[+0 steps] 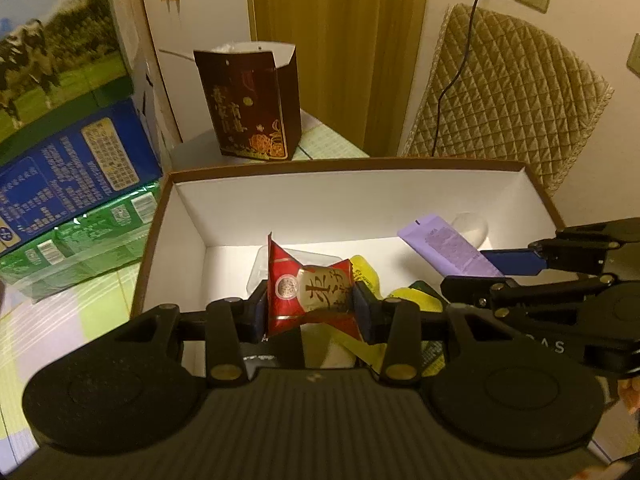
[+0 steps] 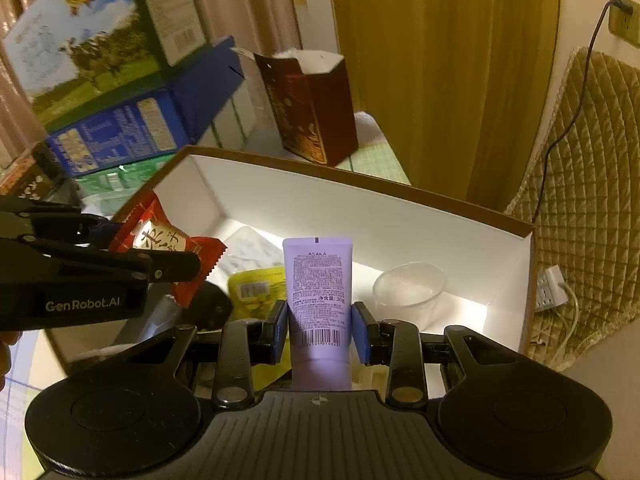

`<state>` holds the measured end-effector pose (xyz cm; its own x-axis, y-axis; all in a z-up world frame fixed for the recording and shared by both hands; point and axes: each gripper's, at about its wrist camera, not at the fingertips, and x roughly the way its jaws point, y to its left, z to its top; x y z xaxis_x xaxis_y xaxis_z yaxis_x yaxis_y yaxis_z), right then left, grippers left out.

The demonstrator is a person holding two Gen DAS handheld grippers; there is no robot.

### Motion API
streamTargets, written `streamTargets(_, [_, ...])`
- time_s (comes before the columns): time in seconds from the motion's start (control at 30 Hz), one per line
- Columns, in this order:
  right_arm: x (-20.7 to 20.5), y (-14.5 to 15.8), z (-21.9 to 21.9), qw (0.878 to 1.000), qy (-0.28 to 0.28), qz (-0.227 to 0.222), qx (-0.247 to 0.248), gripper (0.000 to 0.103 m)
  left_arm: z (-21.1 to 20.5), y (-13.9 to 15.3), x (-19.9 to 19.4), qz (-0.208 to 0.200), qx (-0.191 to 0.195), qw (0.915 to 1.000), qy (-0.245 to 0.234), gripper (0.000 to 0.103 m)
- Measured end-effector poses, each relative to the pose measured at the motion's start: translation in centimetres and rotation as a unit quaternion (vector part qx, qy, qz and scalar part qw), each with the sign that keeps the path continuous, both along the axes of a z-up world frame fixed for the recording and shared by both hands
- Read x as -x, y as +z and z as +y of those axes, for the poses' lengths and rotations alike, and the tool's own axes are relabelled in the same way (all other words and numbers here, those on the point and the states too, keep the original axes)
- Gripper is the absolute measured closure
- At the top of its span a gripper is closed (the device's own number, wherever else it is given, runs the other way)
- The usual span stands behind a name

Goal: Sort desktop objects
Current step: 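Carry the red candy and purple tube over the brown box with both tools, then open the right tool to drop the purple tube while the left tool releases the candy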

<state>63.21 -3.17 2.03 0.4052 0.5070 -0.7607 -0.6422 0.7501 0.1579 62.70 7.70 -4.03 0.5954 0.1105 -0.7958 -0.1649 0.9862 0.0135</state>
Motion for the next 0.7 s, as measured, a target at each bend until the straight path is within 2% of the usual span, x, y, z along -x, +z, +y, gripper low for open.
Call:
streamTargets(0.27, [-1.5,-1.1,0.9,1.0,-0.011,0.006,0.017,0.072,0.6,-2.6,-2.2,0.025,0.003,0.9997,-0.002,0.066])
streamTargets(0.57, [-2.0,-1.7,2.5,0.998,-0.003,-0.031,0.054,0.072,0.7,-3.5,-3.0,0.032,0.007,0.9995,-0.005,0.066])
streamTargets(0.7, [-2.0,-1.6,2.6,0.997,0.004,-0.047,0.053,0.072,0.7,-3.5,-3.0,0.033,0.007,0.9994,-0.005,0.066])
